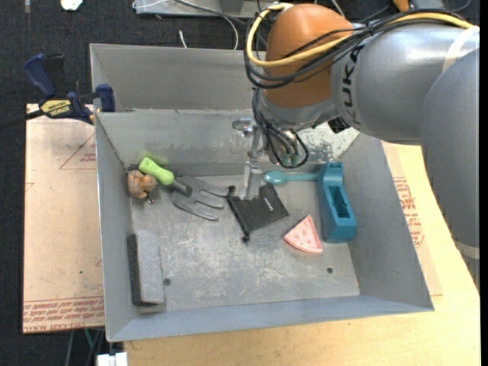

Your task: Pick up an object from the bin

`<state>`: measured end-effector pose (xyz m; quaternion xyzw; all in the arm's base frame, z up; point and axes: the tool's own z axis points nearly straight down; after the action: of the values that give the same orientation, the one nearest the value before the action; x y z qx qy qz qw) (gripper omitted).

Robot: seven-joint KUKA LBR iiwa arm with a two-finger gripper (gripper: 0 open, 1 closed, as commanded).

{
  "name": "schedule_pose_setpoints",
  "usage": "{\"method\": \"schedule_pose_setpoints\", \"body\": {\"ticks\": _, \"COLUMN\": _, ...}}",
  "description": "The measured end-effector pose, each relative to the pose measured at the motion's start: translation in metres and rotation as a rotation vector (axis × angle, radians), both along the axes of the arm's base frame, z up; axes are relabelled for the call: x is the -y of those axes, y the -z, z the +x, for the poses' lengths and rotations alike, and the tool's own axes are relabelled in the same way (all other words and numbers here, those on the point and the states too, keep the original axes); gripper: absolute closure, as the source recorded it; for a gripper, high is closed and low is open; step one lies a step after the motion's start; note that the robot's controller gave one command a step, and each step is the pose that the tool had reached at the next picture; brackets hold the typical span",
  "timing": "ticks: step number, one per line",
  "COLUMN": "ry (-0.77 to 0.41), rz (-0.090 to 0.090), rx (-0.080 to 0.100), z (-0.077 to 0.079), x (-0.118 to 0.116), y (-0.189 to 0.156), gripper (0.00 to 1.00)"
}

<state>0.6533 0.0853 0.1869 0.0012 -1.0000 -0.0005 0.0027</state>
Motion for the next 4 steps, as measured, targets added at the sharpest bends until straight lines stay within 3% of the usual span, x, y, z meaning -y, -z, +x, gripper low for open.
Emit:
{"method": "schedule_pose_setpoints", "body": {"ticks": 1, "ry": 0.001, "rz": 0.001, "rx": 0.008, "z": 0.001, "x": 0.000, "y": -0.006, "gripper": 0.00}}
{"method": "schedule_pose_setpoints", "body": {"ticks": 2, "ry": 0.053, "rz": 0.002, "rx": 0.007, "z": -0.025, "x": 0.046, "y": 0.035, "gripper": 0.00}}
{"method": "schedule_pose_setpoints", "body": {"ticks": 3, "ry": 0.057, "rz": 0.003, "rx": 0.014, "z": -0.059, "x": 0.051, "y": 0.050, "gripper": 0.00}}
{"method": "schedule_pose_setpoints", "body": {"ticks": 4, "ry": 0.182, "rz": 0.006, "rx": 0.015, "z": -0.058, "x": 0.089, "y": 0.092, "gripper": 0.00}}
